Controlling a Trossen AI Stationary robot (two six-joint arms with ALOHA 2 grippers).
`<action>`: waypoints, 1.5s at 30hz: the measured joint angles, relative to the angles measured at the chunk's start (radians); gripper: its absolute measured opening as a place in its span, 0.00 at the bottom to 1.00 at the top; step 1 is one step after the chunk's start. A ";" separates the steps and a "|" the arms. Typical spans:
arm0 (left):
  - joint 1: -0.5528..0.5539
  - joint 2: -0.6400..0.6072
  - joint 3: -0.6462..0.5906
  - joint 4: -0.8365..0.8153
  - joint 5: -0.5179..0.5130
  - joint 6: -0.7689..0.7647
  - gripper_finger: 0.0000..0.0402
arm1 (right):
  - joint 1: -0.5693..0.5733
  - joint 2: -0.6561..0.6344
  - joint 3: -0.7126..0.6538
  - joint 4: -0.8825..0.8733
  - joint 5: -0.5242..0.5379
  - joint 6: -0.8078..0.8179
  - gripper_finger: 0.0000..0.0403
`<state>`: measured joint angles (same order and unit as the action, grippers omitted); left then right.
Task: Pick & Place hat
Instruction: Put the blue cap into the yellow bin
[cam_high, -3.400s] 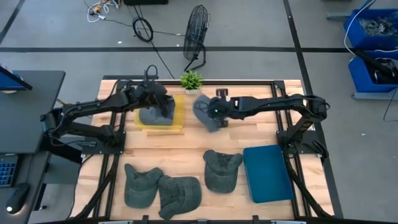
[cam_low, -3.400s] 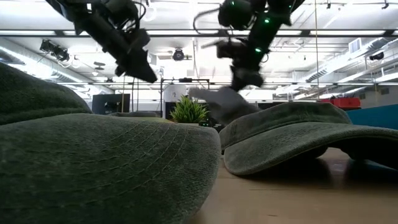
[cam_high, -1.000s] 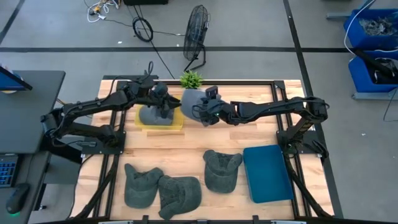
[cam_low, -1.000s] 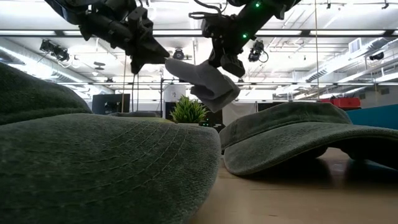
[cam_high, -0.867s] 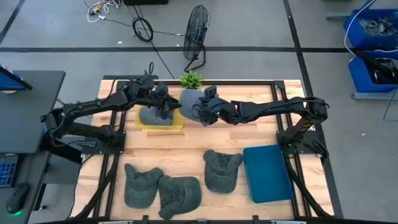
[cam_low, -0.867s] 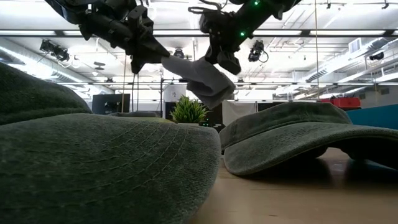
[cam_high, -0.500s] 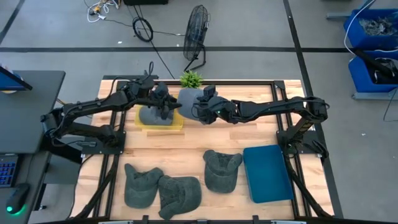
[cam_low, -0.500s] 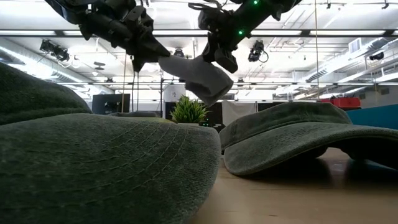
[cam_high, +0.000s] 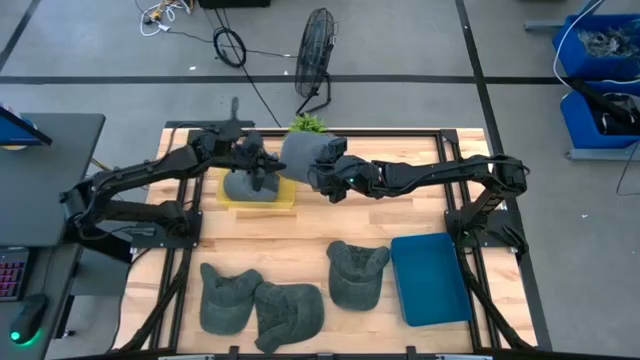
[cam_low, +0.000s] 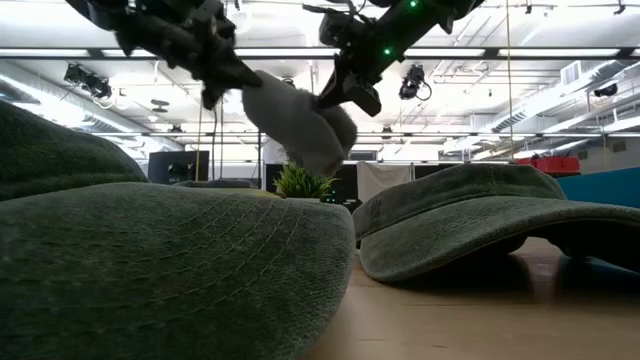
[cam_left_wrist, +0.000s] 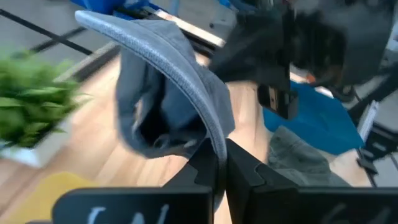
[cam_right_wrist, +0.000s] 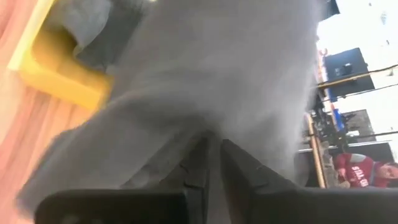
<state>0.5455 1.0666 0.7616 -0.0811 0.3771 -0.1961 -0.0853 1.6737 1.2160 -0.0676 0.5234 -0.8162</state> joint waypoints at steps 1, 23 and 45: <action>0.013 -0.032 0.000 -0.034 -0.001 -0.002 0.03 | 0.001 0.000 0.000 -0.006 0.000 0.000 0.11; 0.047 -0.573 0.088 -0.605 -0.245 -0.056 0.04 | -0.007 0.000 -0.001 -0.007 -0.079 0.048 0.11; 0.046 -0.469 -0.047 -0.751 -0.309 -0.180 0.05 | -0.008 0.000 -0.002 -0.008 -0.110 0.049 0.11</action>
<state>0.5917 0.5971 0.7151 -0.8321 0.0682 -0.3760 -0.0932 1.6737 1.2144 -0.0753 0.4131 -0.7677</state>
